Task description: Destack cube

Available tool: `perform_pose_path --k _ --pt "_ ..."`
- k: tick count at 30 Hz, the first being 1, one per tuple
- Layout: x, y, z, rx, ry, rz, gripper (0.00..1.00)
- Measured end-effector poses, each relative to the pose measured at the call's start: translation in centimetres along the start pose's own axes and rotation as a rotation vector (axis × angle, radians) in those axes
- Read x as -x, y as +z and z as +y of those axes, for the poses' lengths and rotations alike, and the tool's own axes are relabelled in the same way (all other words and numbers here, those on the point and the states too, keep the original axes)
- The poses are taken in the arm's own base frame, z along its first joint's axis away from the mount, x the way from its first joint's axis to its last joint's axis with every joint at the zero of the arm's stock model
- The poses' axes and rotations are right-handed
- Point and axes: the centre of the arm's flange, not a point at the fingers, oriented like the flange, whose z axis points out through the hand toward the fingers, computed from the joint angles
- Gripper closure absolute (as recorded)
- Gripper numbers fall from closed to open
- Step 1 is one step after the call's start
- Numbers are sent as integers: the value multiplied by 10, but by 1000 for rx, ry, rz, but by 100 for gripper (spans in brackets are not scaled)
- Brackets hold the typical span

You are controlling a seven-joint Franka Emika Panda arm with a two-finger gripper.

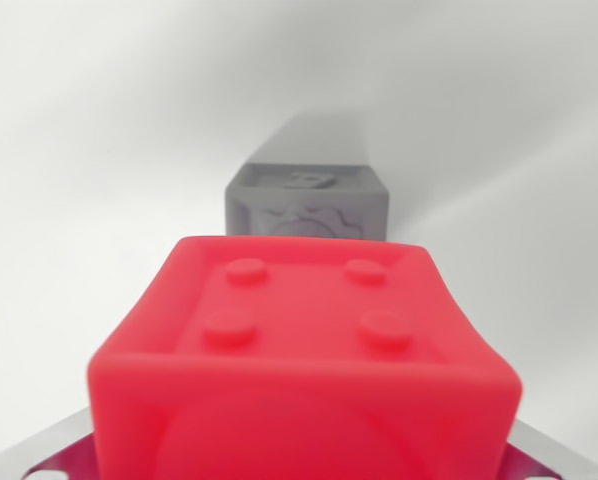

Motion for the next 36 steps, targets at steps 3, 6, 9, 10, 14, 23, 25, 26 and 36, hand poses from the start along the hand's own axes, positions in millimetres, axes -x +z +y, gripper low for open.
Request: perform_pose_path --k 3,6,9,10,14,23,25,26,36 --pt "0 -5 0 1 0 0 100" --pt "0 -11 0 0 0 1 100" --pt "0 -19 0 0 0 1 100" --pt "0 -21 0 0 0 1 100" --pt "0 -32 0 -2 0 1 100" --pt "0 -56 1 -1 0 3 100" --pt "0 -63 1 -2 0 3 100" --pt "0 -66 1 -2 0 3 100" --pt "-6 -78 1 -1 -7 3 100"
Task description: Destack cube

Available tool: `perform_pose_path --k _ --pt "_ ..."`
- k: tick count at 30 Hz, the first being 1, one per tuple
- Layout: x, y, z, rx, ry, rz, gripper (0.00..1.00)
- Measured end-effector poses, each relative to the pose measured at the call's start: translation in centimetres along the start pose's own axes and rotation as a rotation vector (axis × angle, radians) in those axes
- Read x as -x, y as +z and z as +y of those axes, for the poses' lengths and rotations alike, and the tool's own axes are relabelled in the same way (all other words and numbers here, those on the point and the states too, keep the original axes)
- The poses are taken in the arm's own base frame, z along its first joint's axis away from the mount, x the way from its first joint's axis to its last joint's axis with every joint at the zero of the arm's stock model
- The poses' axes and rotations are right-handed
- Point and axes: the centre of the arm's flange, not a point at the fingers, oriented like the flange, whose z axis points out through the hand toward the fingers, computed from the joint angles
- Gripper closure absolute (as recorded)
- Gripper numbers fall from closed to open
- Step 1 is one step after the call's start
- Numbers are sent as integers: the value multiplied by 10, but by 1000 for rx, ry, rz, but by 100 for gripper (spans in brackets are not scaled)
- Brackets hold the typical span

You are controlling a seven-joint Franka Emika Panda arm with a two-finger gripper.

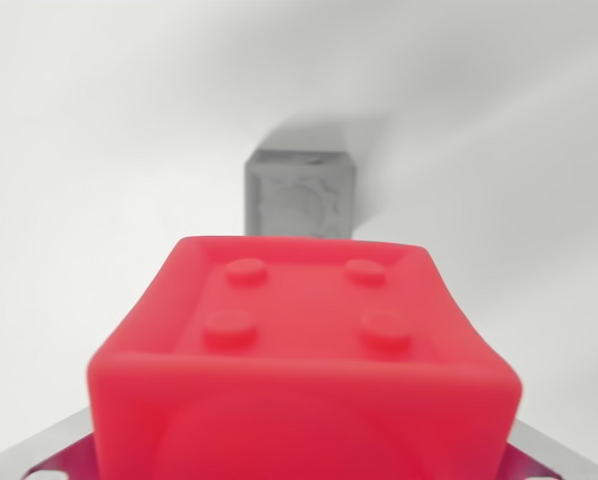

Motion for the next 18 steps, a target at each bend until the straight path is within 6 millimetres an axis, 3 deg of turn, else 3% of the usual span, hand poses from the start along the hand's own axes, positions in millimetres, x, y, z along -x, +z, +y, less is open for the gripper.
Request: perform_pose_path --k 18 --pt "-29 9 1 6 -21 0 100"
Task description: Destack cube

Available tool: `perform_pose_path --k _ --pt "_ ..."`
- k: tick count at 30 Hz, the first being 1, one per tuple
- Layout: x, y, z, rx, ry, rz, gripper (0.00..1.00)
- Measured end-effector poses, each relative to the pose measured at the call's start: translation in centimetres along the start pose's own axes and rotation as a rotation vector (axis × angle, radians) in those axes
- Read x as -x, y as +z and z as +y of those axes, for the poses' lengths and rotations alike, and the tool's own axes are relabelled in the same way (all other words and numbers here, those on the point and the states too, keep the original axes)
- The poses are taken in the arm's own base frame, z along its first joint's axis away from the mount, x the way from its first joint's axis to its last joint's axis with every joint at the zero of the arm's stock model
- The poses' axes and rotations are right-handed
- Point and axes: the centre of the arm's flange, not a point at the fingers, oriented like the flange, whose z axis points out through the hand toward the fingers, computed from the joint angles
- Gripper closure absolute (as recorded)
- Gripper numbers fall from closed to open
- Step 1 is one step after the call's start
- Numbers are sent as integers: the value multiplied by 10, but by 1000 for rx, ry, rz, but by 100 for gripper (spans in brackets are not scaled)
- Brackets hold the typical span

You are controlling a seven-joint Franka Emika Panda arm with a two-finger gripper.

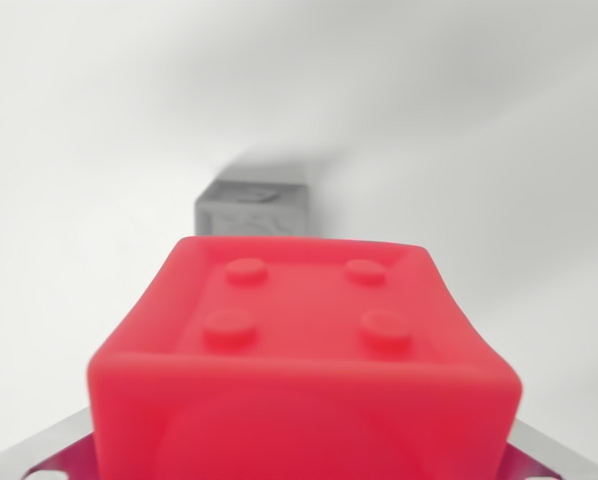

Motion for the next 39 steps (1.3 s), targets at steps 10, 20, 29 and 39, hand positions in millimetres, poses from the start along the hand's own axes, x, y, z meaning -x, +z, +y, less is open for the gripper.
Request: perform_pose_path --k 10,20,29,39 --pt "-16 5 1 -1 -14 0 100" --pt "-30 9 2 -1 -25 0 100" --pt "-45 14 3 -1 -36 0 100" --pt "-62 20 4 1 -51 -1 100"
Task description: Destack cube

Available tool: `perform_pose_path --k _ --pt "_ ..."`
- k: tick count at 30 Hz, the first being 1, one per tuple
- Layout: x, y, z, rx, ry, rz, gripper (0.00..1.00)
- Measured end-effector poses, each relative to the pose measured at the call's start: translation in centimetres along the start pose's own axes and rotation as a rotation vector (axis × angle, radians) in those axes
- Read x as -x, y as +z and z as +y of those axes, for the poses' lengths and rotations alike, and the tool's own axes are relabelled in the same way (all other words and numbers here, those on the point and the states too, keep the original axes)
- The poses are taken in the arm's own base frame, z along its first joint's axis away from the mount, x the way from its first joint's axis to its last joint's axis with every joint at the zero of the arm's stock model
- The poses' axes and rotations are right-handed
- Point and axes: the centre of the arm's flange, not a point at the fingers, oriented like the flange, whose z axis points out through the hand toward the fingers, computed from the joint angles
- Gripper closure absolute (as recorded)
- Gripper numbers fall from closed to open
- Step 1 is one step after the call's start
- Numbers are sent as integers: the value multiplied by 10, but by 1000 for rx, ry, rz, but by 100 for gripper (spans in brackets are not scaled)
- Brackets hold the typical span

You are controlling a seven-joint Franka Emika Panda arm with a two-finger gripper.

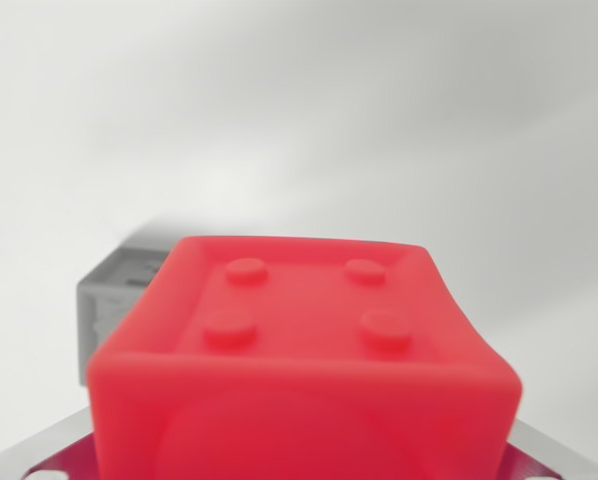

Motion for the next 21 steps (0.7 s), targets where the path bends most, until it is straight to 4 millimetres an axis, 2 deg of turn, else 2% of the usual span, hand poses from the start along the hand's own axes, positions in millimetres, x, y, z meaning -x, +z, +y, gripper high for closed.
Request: perform_pose_path --k 21 --pt "-35 11 4 -1 -28 0 100"
